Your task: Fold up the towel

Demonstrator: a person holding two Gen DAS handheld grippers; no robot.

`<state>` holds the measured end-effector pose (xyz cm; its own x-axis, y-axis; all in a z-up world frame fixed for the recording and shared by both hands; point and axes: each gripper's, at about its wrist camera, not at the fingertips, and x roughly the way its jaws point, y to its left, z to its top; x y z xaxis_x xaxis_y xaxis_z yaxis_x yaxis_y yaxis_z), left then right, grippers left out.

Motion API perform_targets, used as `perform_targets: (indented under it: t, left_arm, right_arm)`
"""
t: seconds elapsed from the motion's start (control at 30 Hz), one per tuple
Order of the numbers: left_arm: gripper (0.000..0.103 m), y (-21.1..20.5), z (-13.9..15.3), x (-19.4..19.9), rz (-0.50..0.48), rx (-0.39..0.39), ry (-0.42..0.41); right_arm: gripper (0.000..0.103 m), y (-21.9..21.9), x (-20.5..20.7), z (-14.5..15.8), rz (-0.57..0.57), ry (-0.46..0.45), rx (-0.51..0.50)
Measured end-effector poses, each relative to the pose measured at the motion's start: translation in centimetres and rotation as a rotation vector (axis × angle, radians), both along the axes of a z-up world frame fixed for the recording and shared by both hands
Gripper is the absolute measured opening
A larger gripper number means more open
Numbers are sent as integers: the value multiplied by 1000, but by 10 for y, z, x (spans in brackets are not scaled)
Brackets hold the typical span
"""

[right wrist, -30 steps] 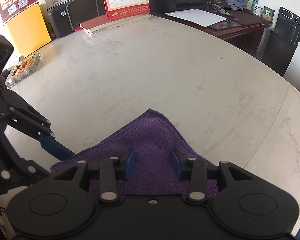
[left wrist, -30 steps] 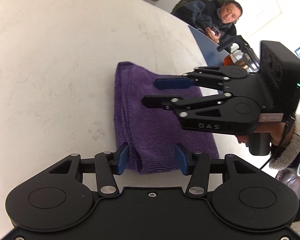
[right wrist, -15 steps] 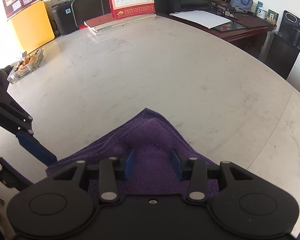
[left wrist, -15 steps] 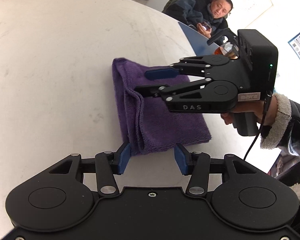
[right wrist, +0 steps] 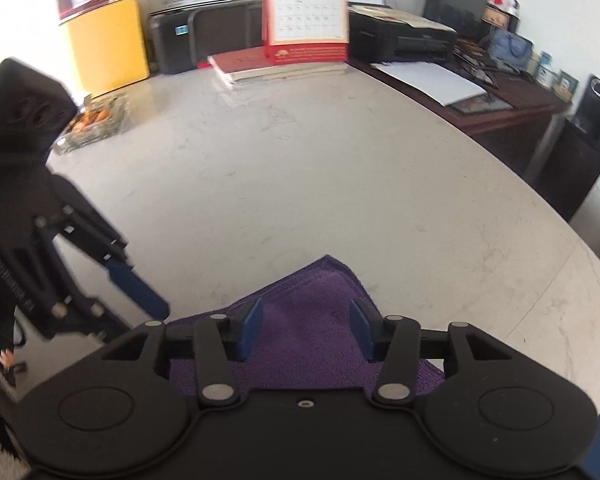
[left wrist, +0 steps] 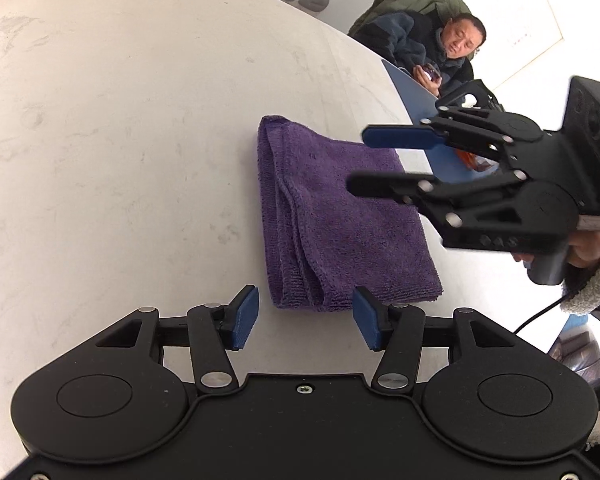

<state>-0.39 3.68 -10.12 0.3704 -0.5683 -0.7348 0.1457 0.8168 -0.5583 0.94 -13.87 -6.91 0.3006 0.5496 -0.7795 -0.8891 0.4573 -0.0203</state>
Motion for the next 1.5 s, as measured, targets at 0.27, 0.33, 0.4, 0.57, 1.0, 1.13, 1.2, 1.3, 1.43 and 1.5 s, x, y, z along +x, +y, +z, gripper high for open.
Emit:
perform_targets:
  t: [0.27, 0.33, 0.4, 0.57, 1.0, 1.13, 1.2, 1.3, 1.43, 1.5]
  left_arm:
    - [52, 19, 12, -15, 19, 63, 11]
    - [52, 19, 14, -17, 10, 65, 6]
    - [53, 16, 17, -20, -2, 61, -1]
    - [53, 8, 17, -27, -29, 73, -10]
    - [53, -25, 17, -17, -149, 172, -73]
    - [54, -36, 12, -2, -140, 174, -89]
    - [54, -39, 8, 9, -141, 168, -82]
    - [55, -41, 0, 25, -146, 146, -42]
    - [67, -41, -7, 34, -190, 62, 33]
    - [67, -43, -7, 35, -221, 36, 53]
  right_arm:
    - [54, -4, -29, -4, 51, 27, 11]
    - [52, -6, -26, -6, 13, 53, 34]
    - [45, -8, -24, -7, -26, 79, 57]
    - [23, -13, -17, -11, -122, 145, 115]
    - [11, -30, -1, -21, -362, 301, 268]
    - [11, -45, -1, -23, -399, 320, 331]
    - [11, -51, -2, -26, -415, 333, 356]
    - [11, -61, -2, -33, -437, 354, 394]
    - [11, -70, -2, -41, -463, 379, 433]
    - [11, -73, -1, -46, -473, 389, 444]
